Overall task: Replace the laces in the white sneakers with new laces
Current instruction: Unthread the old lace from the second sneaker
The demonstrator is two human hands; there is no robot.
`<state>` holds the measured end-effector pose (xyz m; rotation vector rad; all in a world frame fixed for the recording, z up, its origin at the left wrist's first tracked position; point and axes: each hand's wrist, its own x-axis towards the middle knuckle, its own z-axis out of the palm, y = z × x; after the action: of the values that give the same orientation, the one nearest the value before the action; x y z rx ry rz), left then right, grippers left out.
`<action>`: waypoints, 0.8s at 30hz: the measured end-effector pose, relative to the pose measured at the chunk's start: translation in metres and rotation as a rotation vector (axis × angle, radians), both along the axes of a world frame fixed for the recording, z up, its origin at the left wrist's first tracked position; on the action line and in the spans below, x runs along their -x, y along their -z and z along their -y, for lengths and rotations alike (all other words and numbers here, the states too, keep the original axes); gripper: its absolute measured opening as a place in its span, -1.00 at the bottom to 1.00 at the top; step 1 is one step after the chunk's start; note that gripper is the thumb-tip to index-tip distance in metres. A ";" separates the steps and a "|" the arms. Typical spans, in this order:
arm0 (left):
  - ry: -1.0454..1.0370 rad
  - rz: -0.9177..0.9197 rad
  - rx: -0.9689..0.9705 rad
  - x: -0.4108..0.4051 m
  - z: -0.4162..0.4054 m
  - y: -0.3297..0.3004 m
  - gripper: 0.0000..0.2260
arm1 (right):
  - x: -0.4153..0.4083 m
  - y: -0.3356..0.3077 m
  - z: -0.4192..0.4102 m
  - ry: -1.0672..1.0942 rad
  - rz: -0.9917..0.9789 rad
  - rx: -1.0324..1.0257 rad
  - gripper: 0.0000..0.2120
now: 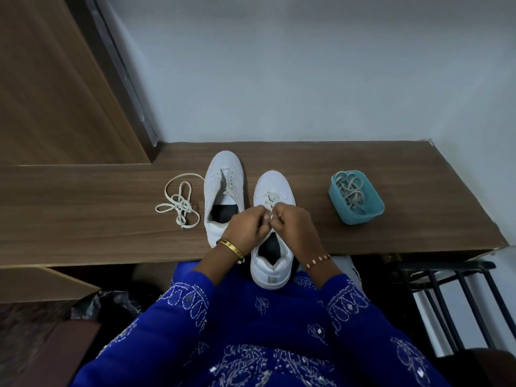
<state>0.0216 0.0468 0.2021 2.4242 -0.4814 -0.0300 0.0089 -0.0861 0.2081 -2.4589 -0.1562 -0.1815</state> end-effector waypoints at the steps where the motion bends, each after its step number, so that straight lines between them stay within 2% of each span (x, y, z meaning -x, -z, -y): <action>1: 0.003 -0.001 -0.003 0.000 0.000 0.000 -0.89 | 0.000 0.001 0.000 0.044 -0.004 -0.033 -0.85; 5: -0.003 -0.003 0.019 -0.001 -0.002 0.003 -0.92 | -0.001 0.001 0.000 0.096 0.007 -0.053 -0.91; 11: -0.021 -0.014 0.103 0.001 -0.003 0.006 -0.95 | -0.003 -0.002 0.014 -0.085 -0.014 0.016 -0.83; 15: -0.041 -0.007 0.101 0.001 0.000 0.005 -0.95 | -0.005 -0.004 0.011 -0.092 0.019 0.083 -0.89; 17: -0.038 -0.009 0.078 0.001 0.001 0.003 -0.95 | -0.006 0.002 0.009 -0.007 0.012 -0.016 -0.92; 21: -0.016 0.003 0.051 0.001 0.000 0.003 -0.96 | -0.009 0.009 0.012 0.211 -0.197 -0.338 -0.90; 23: -0.025 -0.001 0.071 0.002 -0.001 0.004 -0.97 | -0.009 0.004 0.018 0.187 -0.258 -0.382 -0.89; 24: -0.026 -0.003 0.083 0.002 -0.001 0.004 -0.96 | -0.008 0.001 0.019 0.125 -0.262 -0.336 -0.90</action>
<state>0.0201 0.0477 0.1977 2.3487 -0.4414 -0.0020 0.0172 -0.1052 0.2069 -2.1321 0.1323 0.0587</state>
